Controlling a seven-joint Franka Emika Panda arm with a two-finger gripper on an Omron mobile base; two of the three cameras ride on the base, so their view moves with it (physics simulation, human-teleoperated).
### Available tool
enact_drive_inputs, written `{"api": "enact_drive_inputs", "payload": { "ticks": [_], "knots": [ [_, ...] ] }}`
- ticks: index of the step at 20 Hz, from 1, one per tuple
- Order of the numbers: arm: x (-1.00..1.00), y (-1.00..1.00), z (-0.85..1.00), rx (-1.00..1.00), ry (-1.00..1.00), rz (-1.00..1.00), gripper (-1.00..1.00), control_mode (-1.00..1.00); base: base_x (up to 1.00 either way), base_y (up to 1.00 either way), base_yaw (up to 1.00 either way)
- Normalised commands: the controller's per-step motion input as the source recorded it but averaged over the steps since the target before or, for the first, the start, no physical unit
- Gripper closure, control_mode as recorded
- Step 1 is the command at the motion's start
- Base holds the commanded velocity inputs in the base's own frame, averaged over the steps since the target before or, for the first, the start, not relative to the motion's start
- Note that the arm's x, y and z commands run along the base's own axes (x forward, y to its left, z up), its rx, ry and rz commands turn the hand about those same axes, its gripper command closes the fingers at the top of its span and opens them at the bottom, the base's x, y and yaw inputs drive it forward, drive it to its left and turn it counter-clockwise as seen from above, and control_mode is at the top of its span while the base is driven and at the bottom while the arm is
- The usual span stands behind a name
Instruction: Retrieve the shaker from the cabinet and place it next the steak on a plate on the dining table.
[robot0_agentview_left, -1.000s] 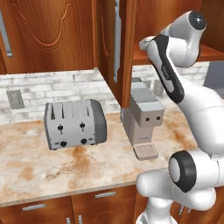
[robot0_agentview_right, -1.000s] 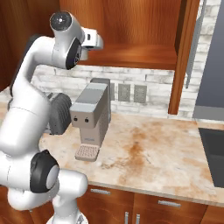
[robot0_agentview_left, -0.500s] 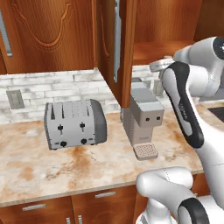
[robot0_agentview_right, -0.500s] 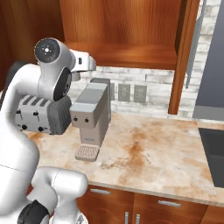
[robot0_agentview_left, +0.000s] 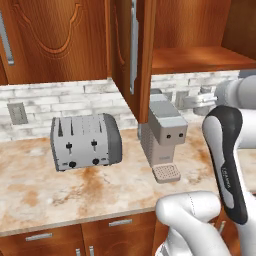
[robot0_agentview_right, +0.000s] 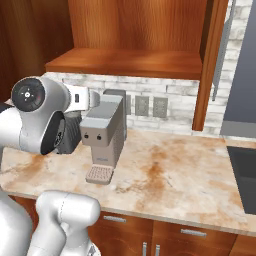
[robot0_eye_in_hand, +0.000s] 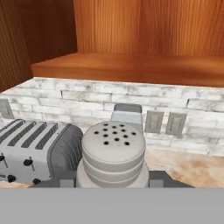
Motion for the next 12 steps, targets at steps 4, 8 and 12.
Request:
{"api": "enact_drive_inputs", "payload": {
  "ticks": [4, 8, 12],
  "knots": [
    [0.0, 0.0, 0.0, 0.0, 0.0, 0.0, 1.0, 1.0, -0.86, 0.0, 0.0],
    [0.0, 0.0, 0.0, 0.0, 0.0, 0.0, 1.0, 1.0, -0.99, 0.0, 0.0],
    [0.0, 0.0, 0.0, 0.0, 0.0, 0.0, 1.0, 1.0, -0.98, -0.01, 0.0]
  ]
}}
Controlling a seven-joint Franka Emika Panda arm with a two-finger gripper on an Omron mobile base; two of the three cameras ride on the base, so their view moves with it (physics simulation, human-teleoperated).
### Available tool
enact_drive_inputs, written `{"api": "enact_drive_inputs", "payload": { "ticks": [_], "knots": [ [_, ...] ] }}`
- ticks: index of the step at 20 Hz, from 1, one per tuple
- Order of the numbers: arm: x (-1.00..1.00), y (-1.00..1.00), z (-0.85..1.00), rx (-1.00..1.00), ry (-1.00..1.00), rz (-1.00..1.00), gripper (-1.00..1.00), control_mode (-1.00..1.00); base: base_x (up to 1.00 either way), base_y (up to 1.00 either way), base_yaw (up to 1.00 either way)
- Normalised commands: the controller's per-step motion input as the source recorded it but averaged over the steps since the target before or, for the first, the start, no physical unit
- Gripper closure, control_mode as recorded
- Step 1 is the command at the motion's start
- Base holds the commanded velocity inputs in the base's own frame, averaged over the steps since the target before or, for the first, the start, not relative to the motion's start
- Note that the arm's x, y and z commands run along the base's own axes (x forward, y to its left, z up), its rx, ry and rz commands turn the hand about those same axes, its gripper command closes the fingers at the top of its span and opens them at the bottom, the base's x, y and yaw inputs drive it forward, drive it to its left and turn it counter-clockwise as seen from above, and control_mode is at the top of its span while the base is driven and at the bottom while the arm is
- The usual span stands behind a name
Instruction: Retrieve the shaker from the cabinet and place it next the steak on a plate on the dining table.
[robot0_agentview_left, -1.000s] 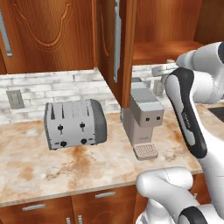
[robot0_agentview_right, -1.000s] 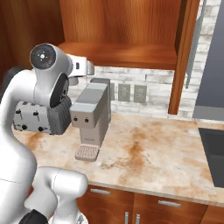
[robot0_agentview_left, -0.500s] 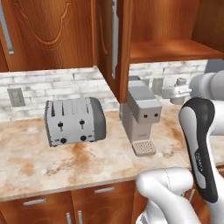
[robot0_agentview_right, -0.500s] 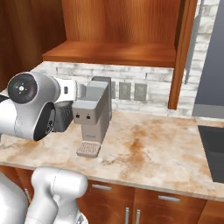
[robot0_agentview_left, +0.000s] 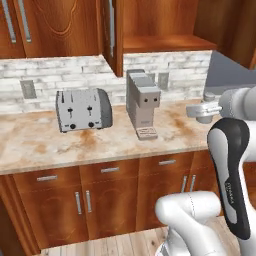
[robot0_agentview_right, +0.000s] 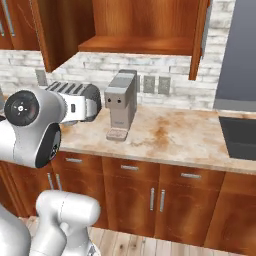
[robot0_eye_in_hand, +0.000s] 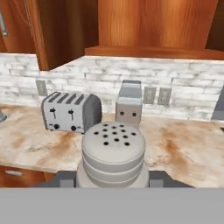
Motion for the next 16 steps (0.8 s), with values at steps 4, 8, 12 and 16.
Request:
{"api": "enact_drive_inputs", "payload": {
  "ticks": [4, 8, 12, 16],
  "knots": [
    [0.0, 0.0, 0.0, 0.0, 0.0, 0.0, 1.0, 1.0, -0.96, -0.04, -0.04],
    [0.0, 0.0, 0.0, 0.0, 0.0, 0.0, 1.0, 1.0, -0.74, -0.2, -0.39],
    [0.0, 0.0, 0.0, 0.0, 0.0, 0.0, 1.0, 1.0, -0.14, -0.26, -0.57],
    [0.0, 0.0, 0.0, 0.0, 0.0, 0.0, 1.0, 1.0, -0.05, -0.24, -0.72]
  ]
}}
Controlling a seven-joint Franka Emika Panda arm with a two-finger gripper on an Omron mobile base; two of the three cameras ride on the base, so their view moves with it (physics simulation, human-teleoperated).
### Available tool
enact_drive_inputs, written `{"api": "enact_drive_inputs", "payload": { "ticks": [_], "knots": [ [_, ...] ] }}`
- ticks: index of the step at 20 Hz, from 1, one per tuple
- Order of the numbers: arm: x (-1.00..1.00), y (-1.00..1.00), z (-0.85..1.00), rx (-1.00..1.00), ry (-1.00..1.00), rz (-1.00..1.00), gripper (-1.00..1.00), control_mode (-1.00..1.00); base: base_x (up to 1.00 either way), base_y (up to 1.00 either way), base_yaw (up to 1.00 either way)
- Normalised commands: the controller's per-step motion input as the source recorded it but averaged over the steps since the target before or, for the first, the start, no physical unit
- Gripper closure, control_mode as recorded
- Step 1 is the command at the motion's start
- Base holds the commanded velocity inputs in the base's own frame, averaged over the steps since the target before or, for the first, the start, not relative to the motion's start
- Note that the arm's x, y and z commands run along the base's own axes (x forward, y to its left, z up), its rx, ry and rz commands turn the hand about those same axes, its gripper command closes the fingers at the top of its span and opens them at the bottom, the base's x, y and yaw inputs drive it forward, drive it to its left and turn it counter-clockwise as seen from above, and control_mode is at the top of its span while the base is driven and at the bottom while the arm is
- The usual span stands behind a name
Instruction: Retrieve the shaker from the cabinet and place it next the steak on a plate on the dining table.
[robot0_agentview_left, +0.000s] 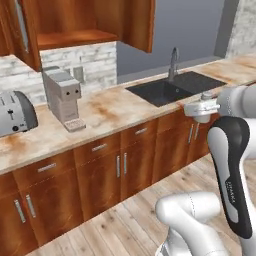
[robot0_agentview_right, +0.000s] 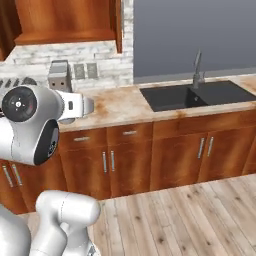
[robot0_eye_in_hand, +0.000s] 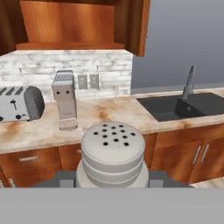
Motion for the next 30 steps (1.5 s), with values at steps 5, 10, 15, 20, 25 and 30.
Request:
{"api": "enact_drive_inputs", "payload": {
  "ticks": [5, 10, 15, 20, 25, 30],
  "knots": [
    [0.0, 0.0, 0.0, 0.0, 0.0, 0.0, 1.0, 1.0, 0.0, -0.16, -0.85],
    [0.0, 0.0, 0.0, 0.0, 0.0, 0.0, 1.0, 1.0, 0.0, -0.18, -0.87],
    [0.0, 0.0, 0.0, 0.0, 0.0, 0.0, 1.0, 1.0, 0.0, -0.19, -0.85],
    [0.0, 0.0, 0.0, 0.0, 0.0, 0.0, 1.0, 1.0, 0.0, -0.22, -0.8],
    [0.0, 0.0, 0.0, 0.0, 0.0, 0.0, 1.0, 1.0, 0.0, -0.13, -0.69],
    [0.0, 0.0, 0.0, 0.0, 0.0, 0.0, 1.0, 1.0, 0.43, -0.45, -0.43]
  ]
}}
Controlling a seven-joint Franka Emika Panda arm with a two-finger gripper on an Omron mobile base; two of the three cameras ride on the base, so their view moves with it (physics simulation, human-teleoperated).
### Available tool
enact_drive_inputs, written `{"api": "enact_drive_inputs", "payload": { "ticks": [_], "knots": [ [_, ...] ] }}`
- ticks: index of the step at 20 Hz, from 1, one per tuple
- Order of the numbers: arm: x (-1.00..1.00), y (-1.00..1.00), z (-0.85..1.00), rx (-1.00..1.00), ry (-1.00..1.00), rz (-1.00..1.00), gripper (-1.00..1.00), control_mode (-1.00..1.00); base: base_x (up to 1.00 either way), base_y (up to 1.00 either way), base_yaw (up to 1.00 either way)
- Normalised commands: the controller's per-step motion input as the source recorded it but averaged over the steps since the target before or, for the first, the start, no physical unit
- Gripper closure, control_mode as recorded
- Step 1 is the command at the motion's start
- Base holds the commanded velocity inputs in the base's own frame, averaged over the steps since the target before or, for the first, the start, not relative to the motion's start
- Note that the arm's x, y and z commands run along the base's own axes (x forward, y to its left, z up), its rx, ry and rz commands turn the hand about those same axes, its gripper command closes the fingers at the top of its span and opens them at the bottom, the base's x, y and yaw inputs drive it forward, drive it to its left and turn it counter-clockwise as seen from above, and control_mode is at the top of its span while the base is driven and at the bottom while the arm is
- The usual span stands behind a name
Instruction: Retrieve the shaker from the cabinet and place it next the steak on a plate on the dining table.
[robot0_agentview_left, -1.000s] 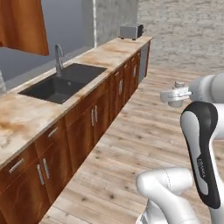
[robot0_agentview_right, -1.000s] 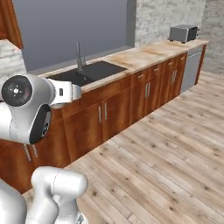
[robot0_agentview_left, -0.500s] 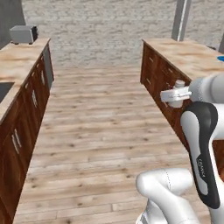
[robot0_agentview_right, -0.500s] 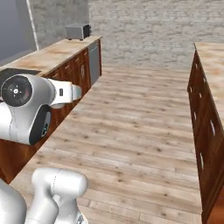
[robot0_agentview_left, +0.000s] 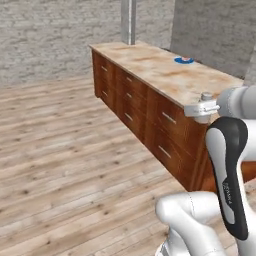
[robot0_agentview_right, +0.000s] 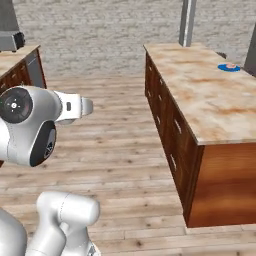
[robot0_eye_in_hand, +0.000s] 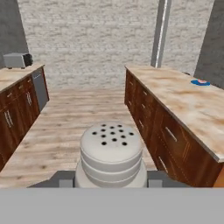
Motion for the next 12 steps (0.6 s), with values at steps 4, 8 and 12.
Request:
{"api": "enact_drive_inputs", "payload": {
  "ticks": [4, 8, 12],
  "knots": [
    [0.0, 0.0, 0.0, 0.0, 0.0, 0.0, 1.0, 1.0, 0.79, -0.93, -0.24],
    [0.0, 0.0, 0.0, 0.0, 0.0, 0.0, 1.0, 1.0, 0.91, -1.0, -0.31],
    [0.0, 0.0, 0.0, 0.0, 0.0, 0.0, 1.0, 1.0, 0.65, -1.0, -0.43]
  ]
}}
